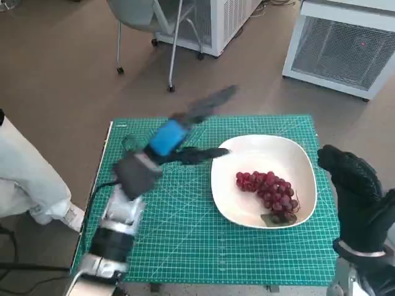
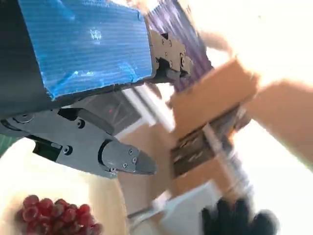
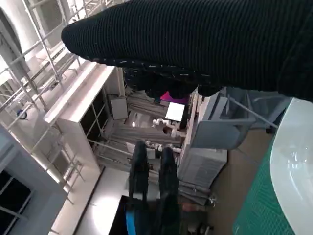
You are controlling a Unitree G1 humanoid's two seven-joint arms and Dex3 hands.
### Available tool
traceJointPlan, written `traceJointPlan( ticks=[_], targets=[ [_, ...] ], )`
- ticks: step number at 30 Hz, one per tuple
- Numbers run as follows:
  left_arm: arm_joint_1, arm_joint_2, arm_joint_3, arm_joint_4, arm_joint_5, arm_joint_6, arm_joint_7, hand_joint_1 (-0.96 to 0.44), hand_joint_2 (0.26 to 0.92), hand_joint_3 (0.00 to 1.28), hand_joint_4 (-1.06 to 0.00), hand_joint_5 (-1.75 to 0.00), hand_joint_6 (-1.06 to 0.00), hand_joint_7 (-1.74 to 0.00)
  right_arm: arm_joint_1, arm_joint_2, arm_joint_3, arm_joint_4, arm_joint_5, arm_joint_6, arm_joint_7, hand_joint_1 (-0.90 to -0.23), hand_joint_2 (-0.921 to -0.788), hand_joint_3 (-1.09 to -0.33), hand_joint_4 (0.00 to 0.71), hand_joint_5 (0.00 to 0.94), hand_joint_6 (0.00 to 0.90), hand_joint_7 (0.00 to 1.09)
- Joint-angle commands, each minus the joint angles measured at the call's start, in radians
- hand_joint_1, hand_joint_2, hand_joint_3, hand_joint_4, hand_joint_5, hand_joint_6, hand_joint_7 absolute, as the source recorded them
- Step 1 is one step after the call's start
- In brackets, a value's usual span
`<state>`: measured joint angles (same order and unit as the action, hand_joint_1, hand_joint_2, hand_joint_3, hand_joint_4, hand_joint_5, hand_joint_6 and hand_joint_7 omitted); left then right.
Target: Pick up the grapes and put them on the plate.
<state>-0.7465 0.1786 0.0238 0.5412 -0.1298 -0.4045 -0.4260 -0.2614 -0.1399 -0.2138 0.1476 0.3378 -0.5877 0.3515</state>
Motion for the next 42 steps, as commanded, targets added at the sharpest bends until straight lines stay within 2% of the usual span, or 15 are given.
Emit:
traceJointPlan(
  ticks=[1,5,12,22,42],
  targets=[
    [0.071,-0.058,0.074,-0.004,-0.141,-0.064,-0.049,-0.4,0.921,0.2,-0.26,-0.03,-0.35,-0.05,-0.004,0.004,0.01,0.014,-0.014,0.017,-0.009,-0.481,-0.921,-0.536,0.536,0.002,0.184,0.59],
    [0.092,-0.081,0.114,0.043,-0.218,-0.092,-0.113,-0.39,0.921,0.24,-0.28,-0.02,-0.36,-0.05,-0.007,0.009,0.015,0.012,-0.014,0.022,-0.008,-0.482,-0.921,-0.534,0.538,0.003,0.186,0.59],
    [0.137,-0.083,0.158,0.039,-0.318,-0.009,-0.188,-0.42,0.921,0.25,-0.28,-0.01,-0.37,-0.05,-0.008,0.01,0.024,0.004,-0.014,0.028,-0.008,-0.481,-0.921,-0.533,0.538,0.003,0.187,0.59],
    [0.225,-0.084,0.18,-0.07,-0.382,0.075,-0.22,-0.45,0.921,0.27,-0.3,-0.01,-0.37,-0.05,-0.002,0.007,0.026,-0.006,-0.022,0.032,-0.009,-0.479,-0.921,-0.534,0.534,0.001,0.187,0.59],
    [0.319,-0.083,0.19,-0.187,-0.395,0.109,-0.232,-0.42,0.921,0.29,-0.24,0.0,-0.32,-0.02,-0.002,0.005,0.018,-0.002,-0.009,0.038,-0.007,-0.48,-0.921,-0.533,0.531,0.0,0.185,0.59]
  ],
)
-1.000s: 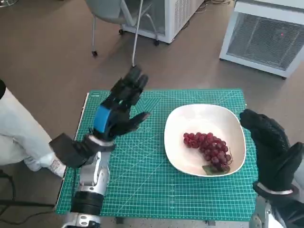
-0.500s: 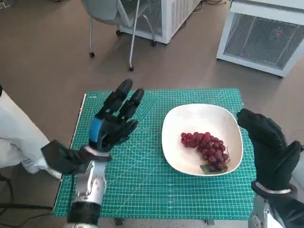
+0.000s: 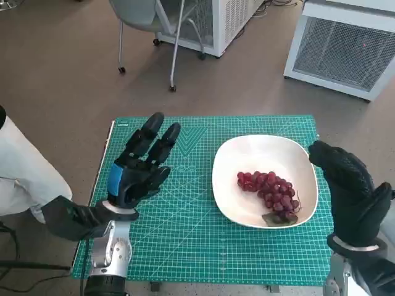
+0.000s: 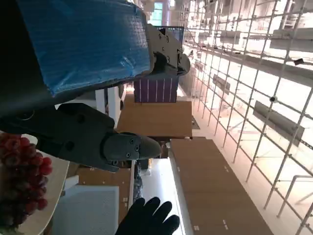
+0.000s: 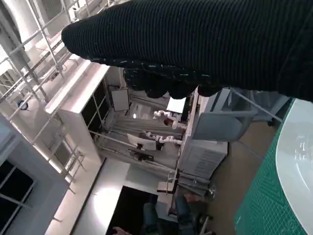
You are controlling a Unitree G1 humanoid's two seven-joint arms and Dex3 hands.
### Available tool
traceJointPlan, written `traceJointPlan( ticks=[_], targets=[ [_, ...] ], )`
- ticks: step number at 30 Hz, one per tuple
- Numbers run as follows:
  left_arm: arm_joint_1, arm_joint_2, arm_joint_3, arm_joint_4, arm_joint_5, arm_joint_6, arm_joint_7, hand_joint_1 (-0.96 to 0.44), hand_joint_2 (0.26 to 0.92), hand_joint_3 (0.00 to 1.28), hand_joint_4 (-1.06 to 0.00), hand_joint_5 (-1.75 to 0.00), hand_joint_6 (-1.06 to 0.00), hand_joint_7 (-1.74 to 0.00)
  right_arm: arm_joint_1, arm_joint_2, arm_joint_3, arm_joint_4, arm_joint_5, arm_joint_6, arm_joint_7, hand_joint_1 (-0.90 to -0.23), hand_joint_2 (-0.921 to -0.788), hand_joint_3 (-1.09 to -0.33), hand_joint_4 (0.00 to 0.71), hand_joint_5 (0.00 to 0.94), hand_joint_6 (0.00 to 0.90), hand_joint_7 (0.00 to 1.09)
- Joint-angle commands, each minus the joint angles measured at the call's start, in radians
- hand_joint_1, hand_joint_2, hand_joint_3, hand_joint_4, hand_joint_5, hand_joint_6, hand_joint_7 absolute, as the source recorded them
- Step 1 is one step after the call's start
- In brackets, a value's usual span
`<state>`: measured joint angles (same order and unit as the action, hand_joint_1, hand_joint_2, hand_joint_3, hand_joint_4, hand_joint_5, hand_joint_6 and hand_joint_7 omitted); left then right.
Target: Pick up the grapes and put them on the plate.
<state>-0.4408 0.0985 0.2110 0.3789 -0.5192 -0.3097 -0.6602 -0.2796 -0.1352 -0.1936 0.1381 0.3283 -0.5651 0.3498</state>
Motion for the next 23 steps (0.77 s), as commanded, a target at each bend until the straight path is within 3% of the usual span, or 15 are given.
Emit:
traceJointPlan(
  ticks=[1,11,19,23],
  targets=[
    [0.014,-0.003,0.003,-0.027,-0.005,0.015,0.002,-0.42,0.921,0.29,-0.24,0.0,-0.32,-0.02,0.016,0.001,-0.002,0.007,0.0,0.016,-0.005,-0.48,-0.921,-0.532,0.531,0.0,0.185,0.59],
    [0.046,-0.006,-0.001,-0.082,-0.017,0.057,0.001,-0.36,0.921,0.27,-0.23,0.0,-0.31,-0.02,0.017,0.005,0.002,0.006,-0.007,0.012,-0.009,-0.478,-0.921,-0.53,0.531,0.0,0.184,0.59],
    [0.068,0.022,-0.009,-0.086,0.029,0.015,-0.033,-0.07,0.92,0.18,-0.19,0.0,-0.29,-0.02,0.017,0.004,0.002,0.006,-0.012,0.011,-0.013,-0.477,-0.921,-0.531,0.533,0.001,0.183,0.59],
    [0.072,0.038,-0.011,-0.082,0.053,-0.015,-0.046,0.0,0.921,0.17,-0.18,0.0,-0.28,-0.01,0.016,0.003,0.001,0.007,-0.014,0.011,-0.013,-0.478,-0.921,-0.531,0.533,0.001,0.183,0.59]
  ],
)
